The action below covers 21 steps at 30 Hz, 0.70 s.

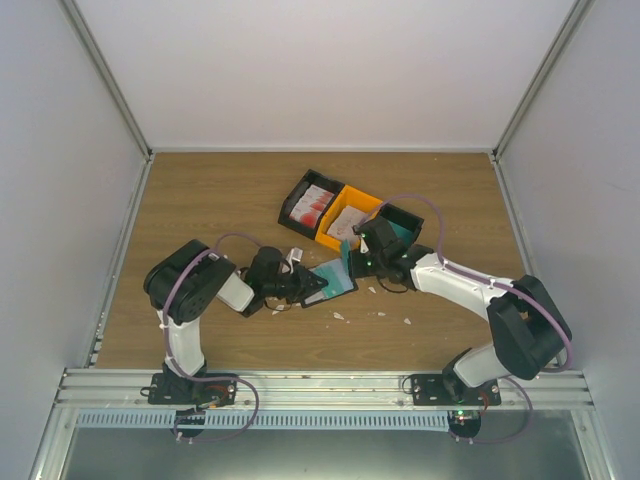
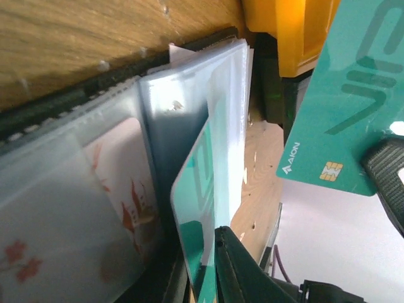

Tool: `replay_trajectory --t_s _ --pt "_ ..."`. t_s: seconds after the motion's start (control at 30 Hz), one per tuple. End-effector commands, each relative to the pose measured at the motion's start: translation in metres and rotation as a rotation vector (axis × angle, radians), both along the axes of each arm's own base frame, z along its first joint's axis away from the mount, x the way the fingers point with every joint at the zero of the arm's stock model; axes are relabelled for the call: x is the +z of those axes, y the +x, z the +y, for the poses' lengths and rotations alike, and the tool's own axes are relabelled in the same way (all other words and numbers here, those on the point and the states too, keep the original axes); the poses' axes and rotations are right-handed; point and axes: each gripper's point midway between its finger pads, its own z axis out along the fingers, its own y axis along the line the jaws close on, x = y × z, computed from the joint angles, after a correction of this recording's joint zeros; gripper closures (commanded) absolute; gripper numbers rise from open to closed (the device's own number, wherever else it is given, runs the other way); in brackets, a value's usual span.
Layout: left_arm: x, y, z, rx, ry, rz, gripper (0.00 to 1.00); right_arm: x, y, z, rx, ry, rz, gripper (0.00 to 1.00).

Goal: Put the credit cards into the card holder
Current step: Insert the credit card into the card holder.

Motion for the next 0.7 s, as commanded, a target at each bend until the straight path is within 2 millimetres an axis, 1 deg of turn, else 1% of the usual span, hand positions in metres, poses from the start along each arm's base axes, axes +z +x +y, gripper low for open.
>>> replay_trajectory --t_s 0.0,0.13,0.23,0.27,0.33,0.47,0.57,0.67 --pt "0.012 0.001 -0.003 -0.008 0.043 -0.074 0.83 -0.003 -0.003 -0.009 -0.025 -0.042 0.000 1.00" --pt "0.016 0.003 -0.004 -0.005 0.102 -0.104 0.78 -0.005 -0.006 -0.010 -0.006 -0.051 0.005 1.00" --pt "0.016 0.005 -0.005 0.012 0.170 -0.113 0.75 -0.007 -0.008 -0.013 0.001 -0.071 0.010 1.00" --pt "0.015 0.005 -0.006 0.014 0.197 -0.106 0.71 -0.009 -0.009 -0.014 0.005 -0.080 0.014 0.99" --pt "0.014 0.005 -0.014 0.009 0.245 -0.109 0.68 -0.014 -0.011 -0.016 0.015 -0.097 0.024 1.00" --pt "0.008 0.008 -0.019 0.000 0.293 -0.102 0.66 -0.018 -0.017 -0.020 0.018 -0.110 0.037 0.99" --pt "0.002 0.007 -0.019 -0.003 0.308 -0.092 0.65 -0.020 -0.019 -0.028 -0.002 -0.130 0.028 1.00" --pt "0.001 0.007 -0.019 0.002 0.310 -0.092 0.63 -0.023 -0.022 -0.031 -0.004 -0.137 0.036 0.99"
